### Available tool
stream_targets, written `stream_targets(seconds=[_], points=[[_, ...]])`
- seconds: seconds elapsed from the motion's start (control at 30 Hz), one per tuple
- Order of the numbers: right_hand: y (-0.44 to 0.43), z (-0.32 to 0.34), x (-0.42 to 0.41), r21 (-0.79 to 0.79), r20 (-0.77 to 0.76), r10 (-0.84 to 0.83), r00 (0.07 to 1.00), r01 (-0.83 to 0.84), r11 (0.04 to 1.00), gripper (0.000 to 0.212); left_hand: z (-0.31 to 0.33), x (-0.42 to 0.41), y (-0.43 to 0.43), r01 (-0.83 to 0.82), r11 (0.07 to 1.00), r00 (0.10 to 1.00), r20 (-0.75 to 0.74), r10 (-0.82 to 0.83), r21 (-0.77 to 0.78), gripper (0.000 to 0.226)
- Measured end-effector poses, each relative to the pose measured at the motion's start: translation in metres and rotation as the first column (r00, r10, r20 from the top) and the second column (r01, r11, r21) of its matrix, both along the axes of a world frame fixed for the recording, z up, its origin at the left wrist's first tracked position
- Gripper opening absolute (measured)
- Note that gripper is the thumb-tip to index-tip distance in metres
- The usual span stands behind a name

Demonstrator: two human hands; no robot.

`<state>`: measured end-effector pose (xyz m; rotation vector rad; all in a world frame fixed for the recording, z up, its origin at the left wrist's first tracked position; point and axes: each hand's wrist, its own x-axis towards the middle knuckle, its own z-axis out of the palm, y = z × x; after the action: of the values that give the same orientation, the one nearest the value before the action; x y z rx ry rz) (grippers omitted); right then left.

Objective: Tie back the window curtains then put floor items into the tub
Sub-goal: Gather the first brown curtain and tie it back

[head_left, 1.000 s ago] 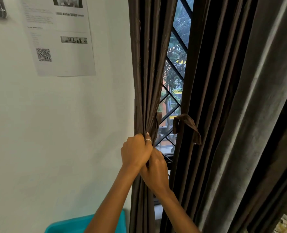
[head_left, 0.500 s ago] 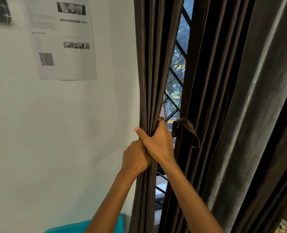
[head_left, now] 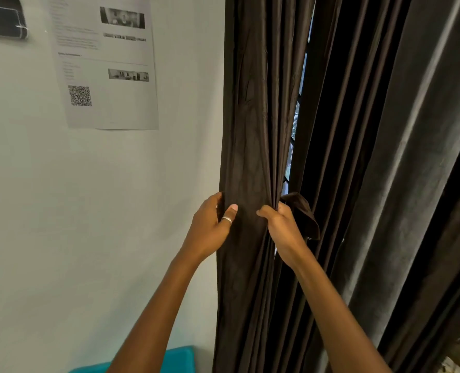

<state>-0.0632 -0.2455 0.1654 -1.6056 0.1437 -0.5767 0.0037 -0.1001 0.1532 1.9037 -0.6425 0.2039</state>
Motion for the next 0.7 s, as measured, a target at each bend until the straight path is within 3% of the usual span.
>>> stream_targets(seconds=[0.1,0.3,0.43,0.53,0.6,0.67,0.7], points=[[-0.002,0.003,-0.006,0.114,0.005,0.104,0.995,-0.104,0.988,0.029,0.006,0.004,-0.004,0.092,0.996,0.994,-0.06,-0.091,0.017,0.057],[-0.012,0.006,-0.011,0.299,-0.036,0.152,0.988,-0.134,0.945,0.03,0.014,0.013,-0.003,0.168,0.982,0.957,-0.225,-0.182,-0.082,0.1],[-0.017,0.011,-0.014,0.314,-0.06,0.183,0.981,-0.155,0.937,0.027,0.017,0.014,-0.003,0.219,0.963,0.929,-0.268,-0.254,-0.154,0.091],[-0.016,0.014,-0.017,0.174,-0.057,0.091,0.994,-0.08,0.982,0.025,0.016,0.013,-0.008,0.179,0.975,0.95,-0.236,-0.206,-0.129,0.072],[-0.015,0.009,-0.015,-0.047,-0.039,-0.05,0.998,0.048,0.998,0.022,0.015,0.013,-0.01,0.155,0.983,0.968,-0.182,-0.172,-0.102,0.062],[-0.012,0.001,-0.012,-0.318,0.014,-0.237,0.971,0.229,0.92,0.015,0.013,0.014,-0.012,0.147,0.986,0.982,-0.107,-0.156,-0.08,0.053],[-0.009,-0.004,-0.011,-0.456,0.051,-0.325,0.944,0.312,0.834,0.01,0.012,0.014,-0.014,0.125,0.991,0.99,-0.064,-0.128,-0.058,0.048]])
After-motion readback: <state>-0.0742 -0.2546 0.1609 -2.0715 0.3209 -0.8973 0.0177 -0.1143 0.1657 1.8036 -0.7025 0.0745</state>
